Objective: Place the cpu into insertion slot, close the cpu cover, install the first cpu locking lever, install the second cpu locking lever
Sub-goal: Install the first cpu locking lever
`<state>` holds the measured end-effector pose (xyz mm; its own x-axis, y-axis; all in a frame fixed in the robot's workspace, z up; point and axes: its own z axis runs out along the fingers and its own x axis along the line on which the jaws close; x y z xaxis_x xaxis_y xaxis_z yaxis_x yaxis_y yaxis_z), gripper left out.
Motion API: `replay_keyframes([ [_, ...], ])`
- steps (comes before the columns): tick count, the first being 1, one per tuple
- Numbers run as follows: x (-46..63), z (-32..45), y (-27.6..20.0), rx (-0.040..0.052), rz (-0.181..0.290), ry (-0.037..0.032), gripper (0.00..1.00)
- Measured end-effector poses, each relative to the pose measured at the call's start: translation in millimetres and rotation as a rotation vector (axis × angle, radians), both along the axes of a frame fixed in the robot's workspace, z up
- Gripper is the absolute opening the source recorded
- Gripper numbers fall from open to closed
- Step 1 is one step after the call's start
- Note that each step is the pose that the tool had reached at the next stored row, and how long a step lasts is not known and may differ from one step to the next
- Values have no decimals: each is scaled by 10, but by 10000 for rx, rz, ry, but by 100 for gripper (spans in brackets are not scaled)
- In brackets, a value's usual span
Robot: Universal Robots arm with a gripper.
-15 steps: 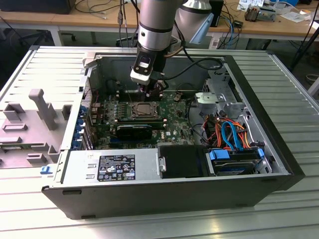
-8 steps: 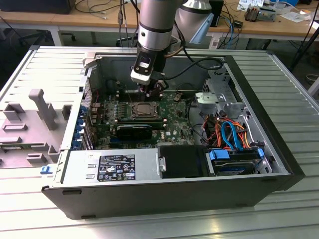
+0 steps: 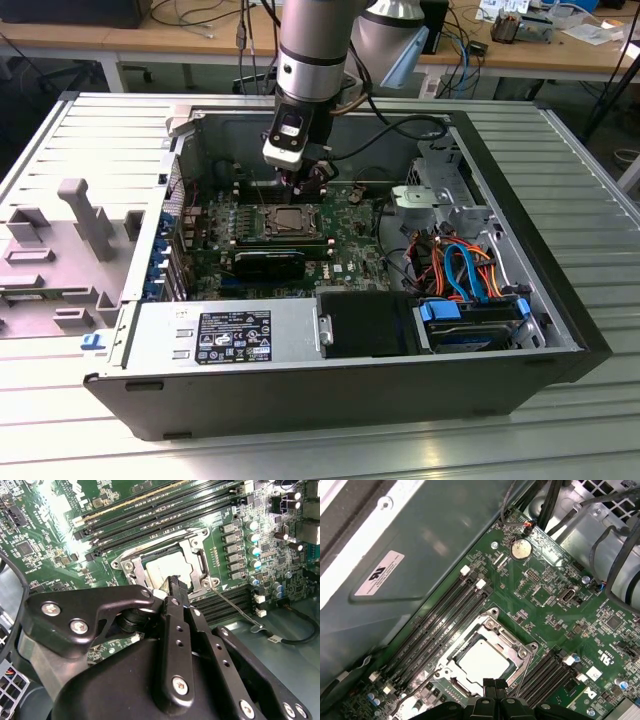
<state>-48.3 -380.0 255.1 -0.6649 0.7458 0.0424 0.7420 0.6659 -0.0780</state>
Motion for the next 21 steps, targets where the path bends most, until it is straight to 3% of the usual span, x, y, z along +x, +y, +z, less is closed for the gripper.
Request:
replay_keyframes([
  [21, 0, 0, 0, 17, 173, 0, 11],
])
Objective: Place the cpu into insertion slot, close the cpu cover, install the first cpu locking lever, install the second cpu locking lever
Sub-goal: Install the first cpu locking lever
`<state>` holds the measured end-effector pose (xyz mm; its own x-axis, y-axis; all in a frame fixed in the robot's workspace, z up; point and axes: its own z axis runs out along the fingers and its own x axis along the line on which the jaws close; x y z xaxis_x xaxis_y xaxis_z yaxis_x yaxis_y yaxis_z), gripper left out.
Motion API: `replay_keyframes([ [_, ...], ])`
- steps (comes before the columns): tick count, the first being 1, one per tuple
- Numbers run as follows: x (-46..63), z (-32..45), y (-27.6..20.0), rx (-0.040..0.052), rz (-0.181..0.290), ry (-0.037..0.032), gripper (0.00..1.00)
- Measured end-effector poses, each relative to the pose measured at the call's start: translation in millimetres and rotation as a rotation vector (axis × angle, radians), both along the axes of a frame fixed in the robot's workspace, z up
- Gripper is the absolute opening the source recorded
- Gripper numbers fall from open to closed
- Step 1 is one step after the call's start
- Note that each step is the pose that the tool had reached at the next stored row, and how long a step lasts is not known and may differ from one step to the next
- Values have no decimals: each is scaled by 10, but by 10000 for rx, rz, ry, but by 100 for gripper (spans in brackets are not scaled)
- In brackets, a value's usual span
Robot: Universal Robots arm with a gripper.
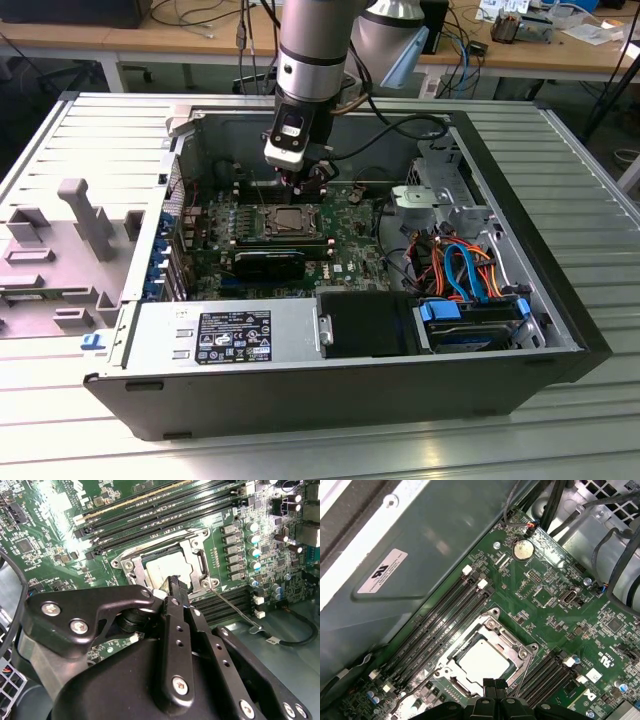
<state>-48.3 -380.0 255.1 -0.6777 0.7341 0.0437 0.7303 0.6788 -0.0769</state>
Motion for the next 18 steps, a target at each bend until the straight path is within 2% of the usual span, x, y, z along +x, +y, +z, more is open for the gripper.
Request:
replay_keyframes([
  [13, 0, -1, 0, 6, 76, -1, 11],
  [18, 0, 0, 0, 36, 93, 0, 11],
])
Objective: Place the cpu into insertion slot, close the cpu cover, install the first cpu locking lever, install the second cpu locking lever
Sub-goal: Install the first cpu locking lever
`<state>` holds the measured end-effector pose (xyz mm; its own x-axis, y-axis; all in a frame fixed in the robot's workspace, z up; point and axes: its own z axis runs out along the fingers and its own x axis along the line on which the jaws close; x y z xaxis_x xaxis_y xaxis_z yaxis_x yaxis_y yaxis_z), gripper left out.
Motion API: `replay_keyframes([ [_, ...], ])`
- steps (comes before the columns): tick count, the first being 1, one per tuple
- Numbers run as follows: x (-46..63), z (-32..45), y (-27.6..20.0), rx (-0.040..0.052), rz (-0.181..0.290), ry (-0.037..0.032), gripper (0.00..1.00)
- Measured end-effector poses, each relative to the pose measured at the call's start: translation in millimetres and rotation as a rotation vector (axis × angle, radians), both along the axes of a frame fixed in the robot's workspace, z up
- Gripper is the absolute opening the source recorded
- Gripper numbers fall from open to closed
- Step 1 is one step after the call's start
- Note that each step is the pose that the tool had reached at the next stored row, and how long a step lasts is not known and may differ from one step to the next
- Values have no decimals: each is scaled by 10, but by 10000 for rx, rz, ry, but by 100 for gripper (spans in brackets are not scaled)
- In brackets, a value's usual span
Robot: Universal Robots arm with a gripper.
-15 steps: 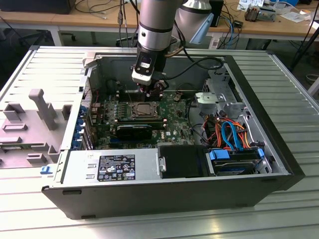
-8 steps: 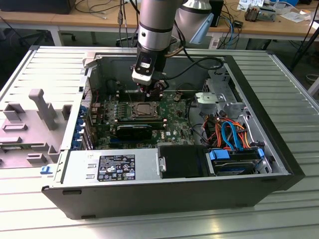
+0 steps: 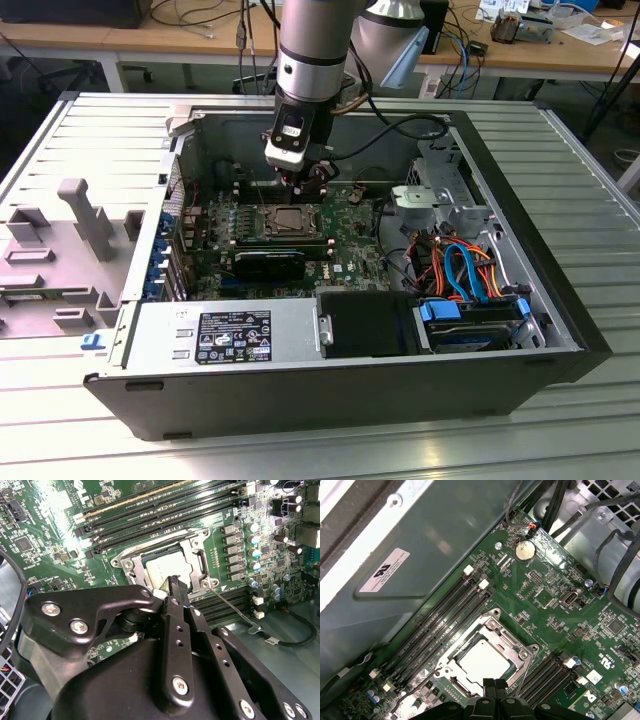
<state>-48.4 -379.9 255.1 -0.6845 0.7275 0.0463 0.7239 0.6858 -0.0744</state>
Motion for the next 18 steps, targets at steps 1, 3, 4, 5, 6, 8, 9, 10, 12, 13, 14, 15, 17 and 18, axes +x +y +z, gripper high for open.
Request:
replay_keyframes([
  [1, 0, 0, 0, 5, 4, 0, 11],
  [3, 0, 0, 0, 17, 13, 0, 11],
  [4, 0, 0, 0, 22, 15, 0, 11],
  [5, 0, 0, 0, 25, 17, 0, 11],
  [6, 0, 0, 0, 27, 20, -1, 11],
  [8, 0, 0, 0, 37, 27, 0, 11],
  [9, 0, 0, 0, 43, 31, 0, 11],
  [10, 0, 0, 0, 46, 32, 0, 11],
  [12, 0, 0, 0, 52, 35, -1, 11],
  [13, 0, 0, 0, 56, 36, -1, 11],
  [14, 0, 0, 0, 61, 38, -1, 11],
  [15, 0, 0, 0, 67, 40, 0, 11],
  [17, 0, 0, 0, 88, 42, 0, 11],
  [18, 0, 0, 0, 96, 43, 0, 11],
])
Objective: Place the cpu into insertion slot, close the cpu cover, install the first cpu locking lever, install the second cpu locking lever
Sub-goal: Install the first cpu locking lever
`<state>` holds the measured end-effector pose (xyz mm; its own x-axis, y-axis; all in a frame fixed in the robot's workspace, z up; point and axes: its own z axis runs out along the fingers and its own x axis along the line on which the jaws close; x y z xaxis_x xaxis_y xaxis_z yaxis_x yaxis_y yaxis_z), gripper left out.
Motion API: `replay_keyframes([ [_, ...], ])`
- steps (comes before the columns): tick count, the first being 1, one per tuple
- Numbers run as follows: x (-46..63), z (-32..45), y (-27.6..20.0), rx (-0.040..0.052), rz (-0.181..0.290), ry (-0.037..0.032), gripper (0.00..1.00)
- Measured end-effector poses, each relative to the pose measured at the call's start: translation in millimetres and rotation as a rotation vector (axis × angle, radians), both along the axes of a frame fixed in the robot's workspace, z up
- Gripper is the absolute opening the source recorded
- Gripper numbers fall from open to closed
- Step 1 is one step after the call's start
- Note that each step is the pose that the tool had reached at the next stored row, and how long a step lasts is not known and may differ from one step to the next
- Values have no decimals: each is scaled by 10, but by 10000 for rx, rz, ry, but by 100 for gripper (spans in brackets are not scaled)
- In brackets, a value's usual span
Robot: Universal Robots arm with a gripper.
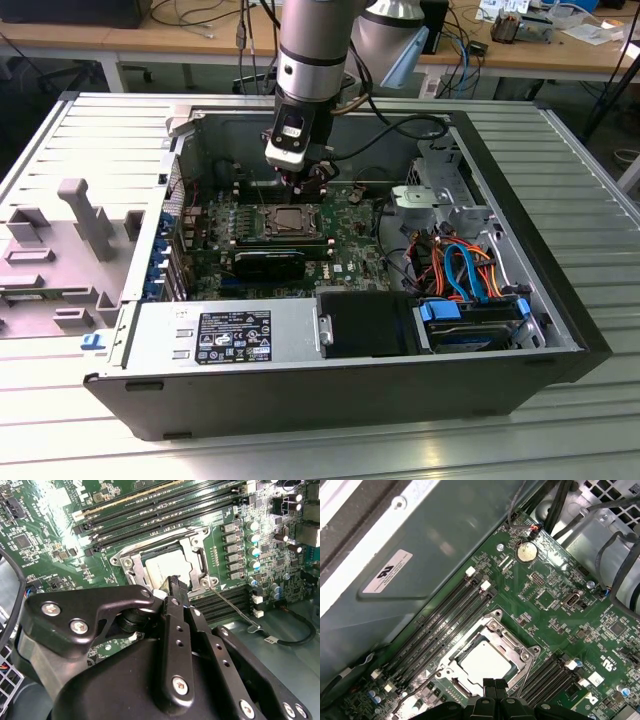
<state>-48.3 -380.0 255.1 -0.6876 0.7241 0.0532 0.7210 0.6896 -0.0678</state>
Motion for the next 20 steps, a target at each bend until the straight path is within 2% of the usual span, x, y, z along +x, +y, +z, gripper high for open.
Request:
replay_keyframes([
  [20, 0, -6, 0, 205, 19, 0, 11],
])
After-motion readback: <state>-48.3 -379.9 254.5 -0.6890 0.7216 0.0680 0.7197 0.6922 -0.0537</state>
